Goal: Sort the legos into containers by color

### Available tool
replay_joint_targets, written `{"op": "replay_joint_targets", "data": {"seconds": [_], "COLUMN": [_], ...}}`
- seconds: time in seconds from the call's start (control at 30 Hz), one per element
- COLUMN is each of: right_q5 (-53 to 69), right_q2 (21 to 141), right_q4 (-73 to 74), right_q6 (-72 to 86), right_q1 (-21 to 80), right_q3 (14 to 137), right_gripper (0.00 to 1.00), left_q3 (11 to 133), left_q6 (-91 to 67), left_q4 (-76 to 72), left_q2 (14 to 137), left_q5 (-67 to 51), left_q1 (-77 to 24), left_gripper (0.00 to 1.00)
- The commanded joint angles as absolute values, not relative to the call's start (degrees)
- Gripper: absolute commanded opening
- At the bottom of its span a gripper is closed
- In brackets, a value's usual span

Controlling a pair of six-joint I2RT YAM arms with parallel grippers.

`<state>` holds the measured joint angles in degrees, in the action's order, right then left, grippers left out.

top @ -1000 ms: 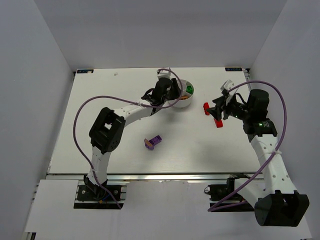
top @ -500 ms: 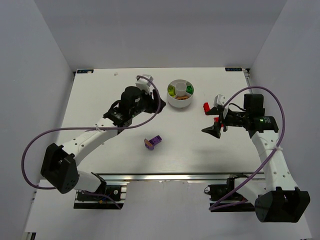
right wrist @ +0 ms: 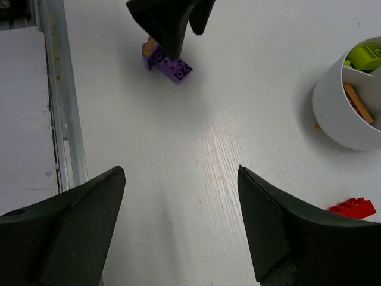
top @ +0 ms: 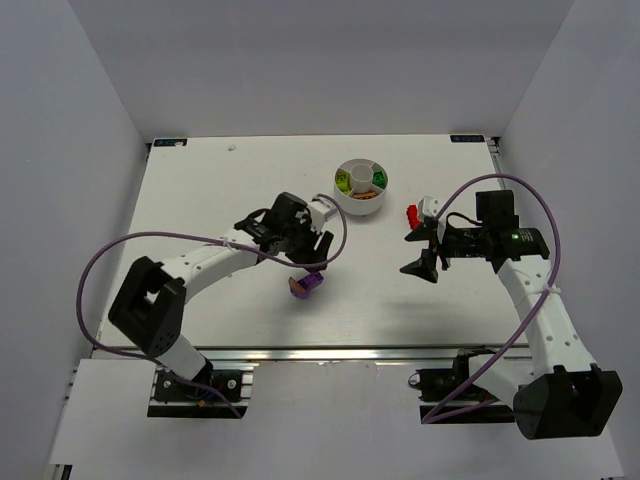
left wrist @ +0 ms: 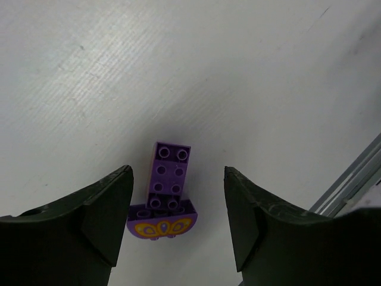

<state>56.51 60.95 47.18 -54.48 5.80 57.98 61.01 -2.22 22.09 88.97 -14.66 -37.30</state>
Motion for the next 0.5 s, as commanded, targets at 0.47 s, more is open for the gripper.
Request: {"op": "replay_joint_targets", "data": {"seconds": [0.47], "right_q5": [54.5], "right_q2": [61.3], "right_q4": [44.7], "right_q6": [-50.7], "right_q1": [6.0], "right_q3": [59.4], "right_gripper": [0.83], "left_q3": [68.9], "left_q6": [6.6], "left_q4": [33.0], "left_q2": [103.4], "left_q5": [-5.5], "left_q1": [-43.1], "left_gripper": [0.65]}}
